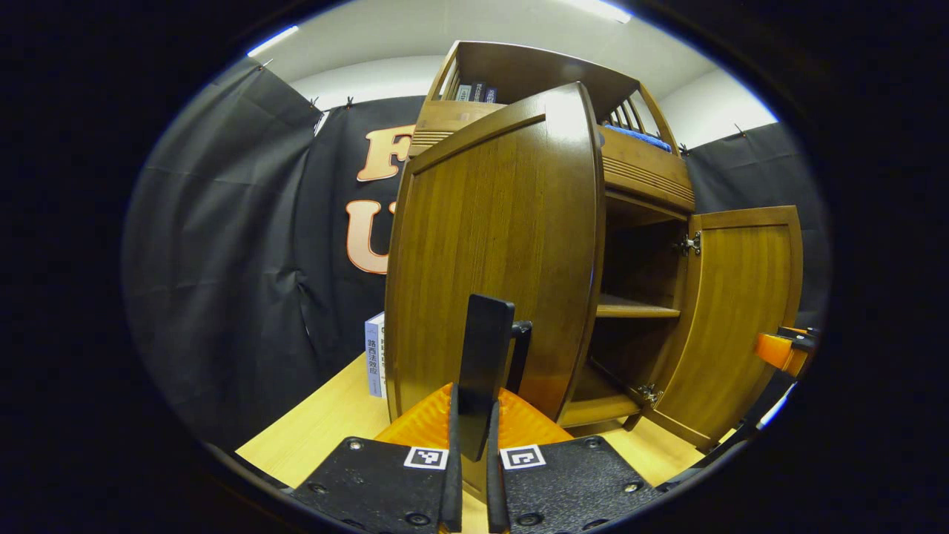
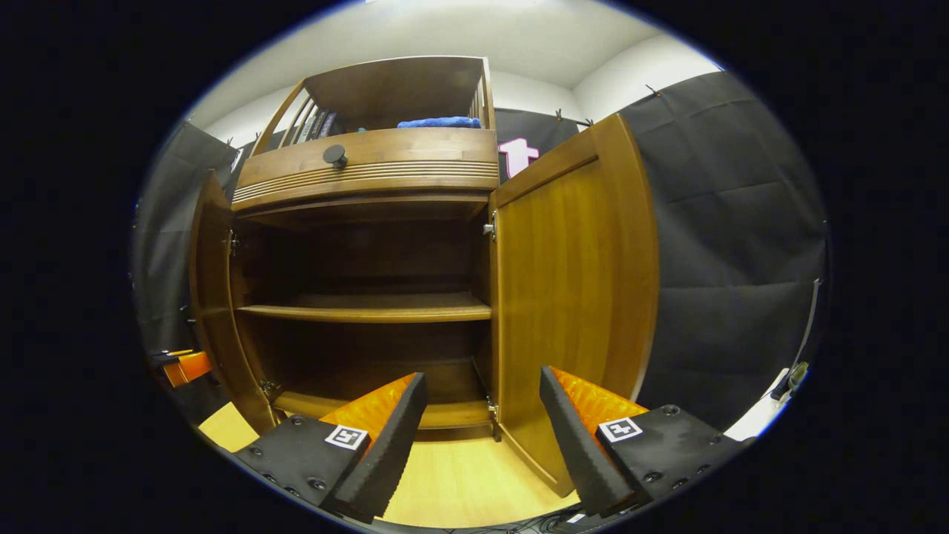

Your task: Open the right door of the double-door shoe cabinet with the right hand, and open the left door with the left hand.

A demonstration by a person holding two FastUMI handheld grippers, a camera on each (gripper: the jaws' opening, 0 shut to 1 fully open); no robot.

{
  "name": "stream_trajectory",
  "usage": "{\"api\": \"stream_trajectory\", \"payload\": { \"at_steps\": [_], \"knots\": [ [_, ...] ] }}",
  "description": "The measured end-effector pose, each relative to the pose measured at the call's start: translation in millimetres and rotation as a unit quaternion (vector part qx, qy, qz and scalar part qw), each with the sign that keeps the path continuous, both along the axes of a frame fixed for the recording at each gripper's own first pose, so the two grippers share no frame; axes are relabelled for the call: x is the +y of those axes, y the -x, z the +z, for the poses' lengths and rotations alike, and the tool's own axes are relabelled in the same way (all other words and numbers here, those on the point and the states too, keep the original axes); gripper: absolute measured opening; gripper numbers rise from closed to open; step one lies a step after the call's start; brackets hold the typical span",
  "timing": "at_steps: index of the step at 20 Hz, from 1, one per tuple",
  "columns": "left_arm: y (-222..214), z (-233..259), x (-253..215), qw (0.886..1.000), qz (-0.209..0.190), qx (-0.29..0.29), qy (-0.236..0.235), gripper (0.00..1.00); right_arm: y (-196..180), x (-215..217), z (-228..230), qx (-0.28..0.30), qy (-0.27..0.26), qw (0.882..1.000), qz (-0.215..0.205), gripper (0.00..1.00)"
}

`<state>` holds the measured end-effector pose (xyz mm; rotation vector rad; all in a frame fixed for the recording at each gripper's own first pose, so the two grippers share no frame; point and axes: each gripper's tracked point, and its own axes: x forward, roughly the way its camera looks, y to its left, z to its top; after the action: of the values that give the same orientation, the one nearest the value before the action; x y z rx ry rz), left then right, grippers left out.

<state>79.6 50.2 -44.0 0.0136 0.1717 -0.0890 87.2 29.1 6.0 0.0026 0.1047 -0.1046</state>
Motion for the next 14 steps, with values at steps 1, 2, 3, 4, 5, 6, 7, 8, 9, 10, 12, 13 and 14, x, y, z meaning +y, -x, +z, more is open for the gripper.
{"api": "stream_trajectory", "payload": {
  "at_steps": [1, 2, 3, 4, 5, 6, 7, 8, 9, 10, 12, 13, 14],
  "knots": [
    [1.4, 1.0, 6.3, 1.0, 0.007, -0.002, -0.004, 0.11, 0.4, 4.3, -0.1, -0.001, 0.0, 1.0, 0.005, 0.89],
    [4.4, 3.2, 16.0, 1.0, 0.016, -0.003, -0.011, 0.08, 0.3, 8.5, -0.6, -0.002, 0.002, 1.0, 0.01, 0.89],
    [7.6, 4.8, 27.5, 0.999, 0.028, -0.004, -0.017, 0.07, -1.3, 12.7, 0.3, -0.002, 0.004, 1.0, 0.014, 0.89],
    [10.3, 7.6, 38.8, 0.999, 0.042, -0.004, -0.022, 0.05, -4.3, 18.0, -0.5, -0.002, 0.005, 1.0, 0.02, 0.89],
    [10.6, 8.4, 47.4, 0.998, 0.054, -0.004, -0.024, 0.02, -5.9, 21.0, -1.7, -0.002, 0.005, 1.0, 0.024, 0.89],
    [11.5, 10.4, 55.1, 0.998, 0.06, -0.005, -0.024, 0.03, -7.0, 26.1, -2.1, -0.002, 0.005, 1.0, 0.03, 0.89],
    [13.3, 10.2, 60.5, 0.998, 0.064, -0.005, -0.022, 0.02, -9.4, 32.8, -3.1, -0.001, 0.004, 0.999, 0.037, 0.89],
    [14.1, 11.3, 65.1, 0.998, 0.065, -0.002, -0.02, 0.02, -12.0, 39.8, -3.7, 0.0, 0.004, 0.999, 0.044, 0.89],
    [13.8, 10.8, 71.2, 0.998, 0.067, 0.001, -0.019, 0.0, -13.6, 47.2, -3.8, 0.0, 0.005, 0.999, 0.052, 0.89],
    [13.3, 11.9, 76.3, 0.997, 0.07, 0.002, -0.017, 0.02, -16.5, 54.0, -3.3, -0.001, 0.006, 0.998, 0.06, 0.89],
    [12.2, 15.4, 86.6, 0.997, 0.078, 0.003, -0.013, 0.02, -22.3, 68.4, -3.0, -0.003, 0.007, 0.997, 0.076, 0.89],
    [12.3, 15.4, 92.5, 0.996, 0.083, 0.004, -0.014, 0.02, -23.6, 74.8, -2.6, -0.004, 0.008, 0.997, 0.083, 0.89],
    [11.3, 15.9, 98.6, 0.996, 0.086, 0.006, -0.018, 0.02, -23.4, 80.3, -1.6, -0.005, 0.01, 0.996, 0.089, 0.89]
  ]
}}
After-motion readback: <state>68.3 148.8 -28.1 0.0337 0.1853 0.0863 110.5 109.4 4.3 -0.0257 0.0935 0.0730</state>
